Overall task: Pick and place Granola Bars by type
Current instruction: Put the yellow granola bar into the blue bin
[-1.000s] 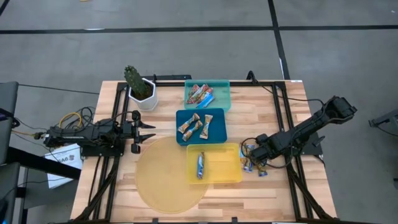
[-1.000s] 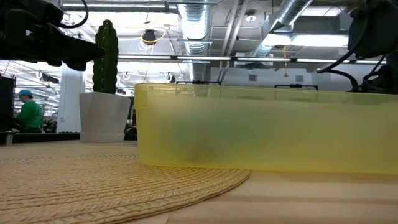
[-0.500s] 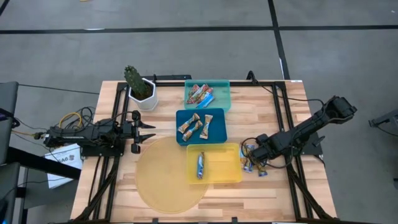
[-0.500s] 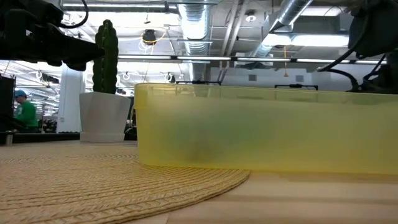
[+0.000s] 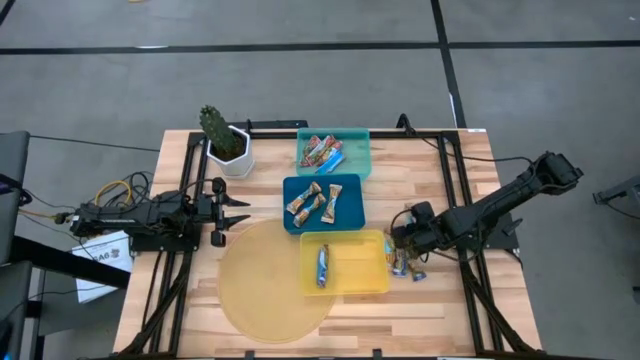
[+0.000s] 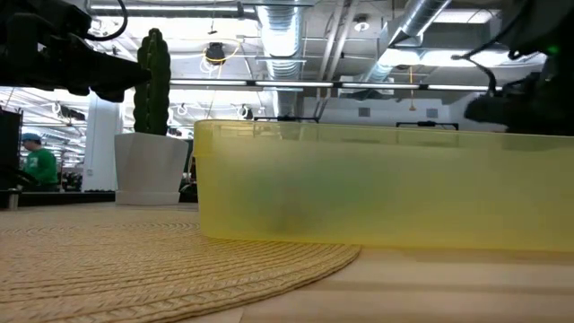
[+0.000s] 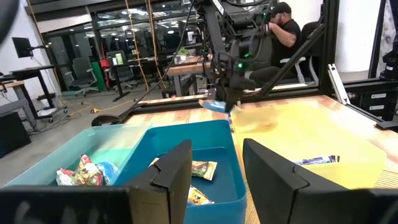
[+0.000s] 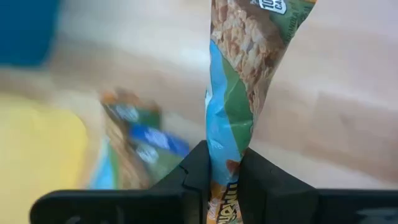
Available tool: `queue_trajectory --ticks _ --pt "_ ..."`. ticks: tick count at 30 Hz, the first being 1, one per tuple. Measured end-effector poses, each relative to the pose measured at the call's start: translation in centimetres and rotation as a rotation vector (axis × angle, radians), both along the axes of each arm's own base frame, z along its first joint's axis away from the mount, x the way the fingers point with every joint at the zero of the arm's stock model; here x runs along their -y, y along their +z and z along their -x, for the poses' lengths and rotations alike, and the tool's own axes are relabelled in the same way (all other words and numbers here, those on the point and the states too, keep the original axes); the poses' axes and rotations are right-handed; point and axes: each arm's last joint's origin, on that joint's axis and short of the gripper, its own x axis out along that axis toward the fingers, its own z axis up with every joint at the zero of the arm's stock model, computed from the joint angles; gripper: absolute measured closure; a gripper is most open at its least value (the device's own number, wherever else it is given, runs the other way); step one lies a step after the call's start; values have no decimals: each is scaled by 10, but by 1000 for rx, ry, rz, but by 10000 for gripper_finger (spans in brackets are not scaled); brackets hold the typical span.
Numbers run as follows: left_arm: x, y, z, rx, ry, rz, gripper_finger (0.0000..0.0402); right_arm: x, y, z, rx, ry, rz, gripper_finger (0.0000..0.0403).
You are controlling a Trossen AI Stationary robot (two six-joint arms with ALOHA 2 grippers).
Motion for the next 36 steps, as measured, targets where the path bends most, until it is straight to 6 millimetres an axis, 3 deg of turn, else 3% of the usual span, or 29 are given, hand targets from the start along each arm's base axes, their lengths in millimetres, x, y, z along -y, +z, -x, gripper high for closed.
queue_trajectory --ticks 8,22,36 --pt "0 0 0 0 0 -1 264 13 15 -6 194 -49 193 356" --pt "0 0 0 -1 0 -7 264 32 41 -22 307 -105 462 356" --pt "0 0 0 -1 1 -7 264 34 49 -31 343 -125 476 356"
